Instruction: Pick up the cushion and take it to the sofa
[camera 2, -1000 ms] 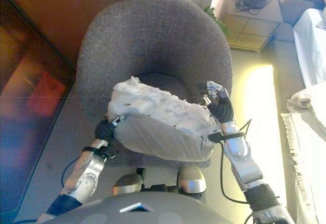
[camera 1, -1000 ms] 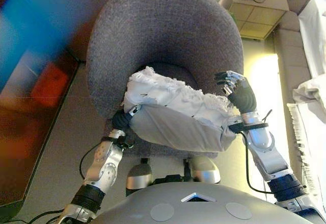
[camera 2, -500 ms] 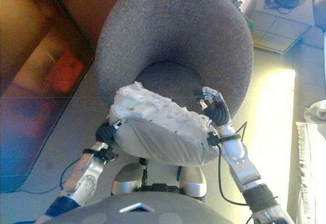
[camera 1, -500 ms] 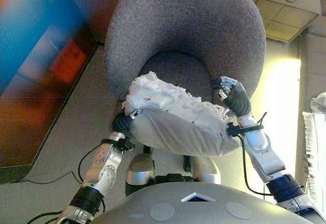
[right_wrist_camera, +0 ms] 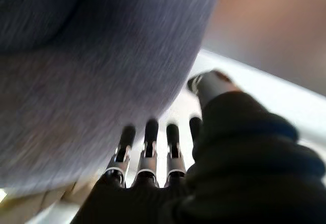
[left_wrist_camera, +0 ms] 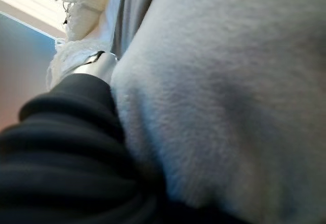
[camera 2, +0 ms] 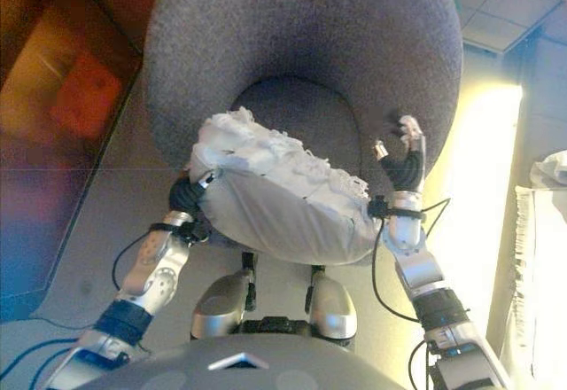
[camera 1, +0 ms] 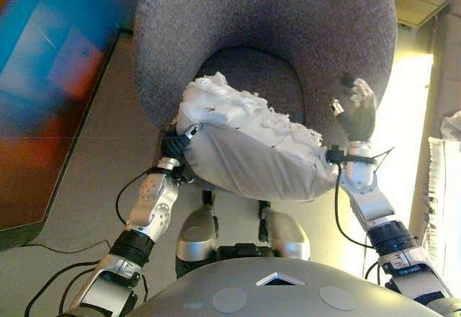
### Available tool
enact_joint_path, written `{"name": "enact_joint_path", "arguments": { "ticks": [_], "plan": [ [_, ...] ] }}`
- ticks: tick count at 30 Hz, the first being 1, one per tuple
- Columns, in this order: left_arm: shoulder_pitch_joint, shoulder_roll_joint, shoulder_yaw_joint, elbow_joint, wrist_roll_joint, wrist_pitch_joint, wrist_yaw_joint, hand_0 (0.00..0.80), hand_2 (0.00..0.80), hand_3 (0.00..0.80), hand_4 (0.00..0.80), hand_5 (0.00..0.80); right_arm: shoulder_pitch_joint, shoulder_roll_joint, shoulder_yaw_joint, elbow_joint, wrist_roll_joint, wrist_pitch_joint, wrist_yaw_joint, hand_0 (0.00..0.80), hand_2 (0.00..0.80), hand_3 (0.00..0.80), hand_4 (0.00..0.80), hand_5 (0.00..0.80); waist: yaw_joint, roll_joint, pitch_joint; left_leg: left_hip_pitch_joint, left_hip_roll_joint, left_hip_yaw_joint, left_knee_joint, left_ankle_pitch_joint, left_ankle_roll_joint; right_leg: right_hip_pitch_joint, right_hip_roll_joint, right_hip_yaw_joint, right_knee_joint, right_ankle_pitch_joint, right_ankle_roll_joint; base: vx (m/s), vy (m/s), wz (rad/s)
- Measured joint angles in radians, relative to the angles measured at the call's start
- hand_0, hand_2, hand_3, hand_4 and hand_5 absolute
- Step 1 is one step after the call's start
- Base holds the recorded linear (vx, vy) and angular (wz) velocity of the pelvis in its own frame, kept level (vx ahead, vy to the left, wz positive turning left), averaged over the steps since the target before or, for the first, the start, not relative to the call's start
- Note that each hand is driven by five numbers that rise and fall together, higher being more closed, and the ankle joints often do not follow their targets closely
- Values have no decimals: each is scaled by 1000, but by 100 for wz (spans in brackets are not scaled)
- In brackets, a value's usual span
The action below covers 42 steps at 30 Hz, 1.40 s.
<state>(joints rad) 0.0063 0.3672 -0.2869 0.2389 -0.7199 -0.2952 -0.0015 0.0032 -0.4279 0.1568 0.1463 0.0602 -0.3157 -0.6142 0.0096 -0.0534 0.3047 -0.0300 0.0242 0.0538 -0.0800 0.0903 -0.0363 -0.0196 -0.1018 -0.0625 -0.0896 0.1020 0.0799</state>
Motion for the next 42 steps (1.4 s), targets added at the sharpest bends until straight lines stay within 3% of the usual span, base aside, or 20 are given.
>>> {"name": "enact_joint_path", "arguments": {
  "ticks": [11,14,16,19,24,27,31,35,42],
  "plan": [
    [107,6,122,-25,12,28,-33,800,800,800,800,800,202,72,-168,158,-39,142,-177,0,0,0,0,0,-24,-46,11,76,18,14,-8,-13,-14,66,15,11,0,-10,-2,105,-53,-4],
    [143,10,146,-37,12,38,-49,800,800,800,800,800,230,72,-199,233,-37,204,-156,0,0,0,0,0,-24,-65,-2,93,24,17,-12,-20,-14,82,17,13,0,-18,-5,83,-23,-5],
    [174,19,156,-67,12,51,-49,800,800,800,800,800,268,72,-197,256,-37,255,-54,0,0,0,0,0,-22,-80,-11,97,28,16,-12,-21,-15,85,21,13,0,-19,-7,67,-87,0],
    [207,44,161,-91,12,71,-50,800,800,800,800,800,344,62,-129,259,-31,296,214,0,0,0,0,0,-21,-101,-26,109,33,13,-12,-21,-17,99,26,10,0,-20,-8,71,-130,2],
    [206,52,150,-91,34,91,-50,800,800,800,800,800,361,58,34,252,43,292,570,0,0,0,0,0,-20,-124,-54,126,34,1,-12,-24,-21,119,29,4,-1,-24,-14,31,-38,3],
    [206,53,135,-88,39,91,-50,800,800,800,800,800,312,34,118,227,53,292,760,0,0,0,0,0,-17,-119,-60,122,32,-3,-12,-22,-20,120,27,1,-1,-24,-14,-27,11,3],
    [194,53,78,-76,38,89,-50,800,800,800,800,800,237,-42,217,169,70,296,961,0,0,0,0,0,5,-84,-79,107,30,-12,-12,-19,-18,114,24,-5,-3,-24,-14,-12,16,8],
    [187,52,69,-54,34,82,-48,800,800,800,800,800,204,-144,226,129,92,300,1024,0,0,0,0,0,8,-56,-83,104,27,-36,-8,-8,-22,119,23,-32,-1,-22,-19,35,56,22],
    [189,53,69,-53,24,41,-45,800,800,800,800,800,182,-173,224,64,87,296,986,0,0,0,0,0,6,-35,-74,100,24,-49,-10,-7,-21,119,24,-38,-1,-27,-13,4,20,2]
  ]
}}
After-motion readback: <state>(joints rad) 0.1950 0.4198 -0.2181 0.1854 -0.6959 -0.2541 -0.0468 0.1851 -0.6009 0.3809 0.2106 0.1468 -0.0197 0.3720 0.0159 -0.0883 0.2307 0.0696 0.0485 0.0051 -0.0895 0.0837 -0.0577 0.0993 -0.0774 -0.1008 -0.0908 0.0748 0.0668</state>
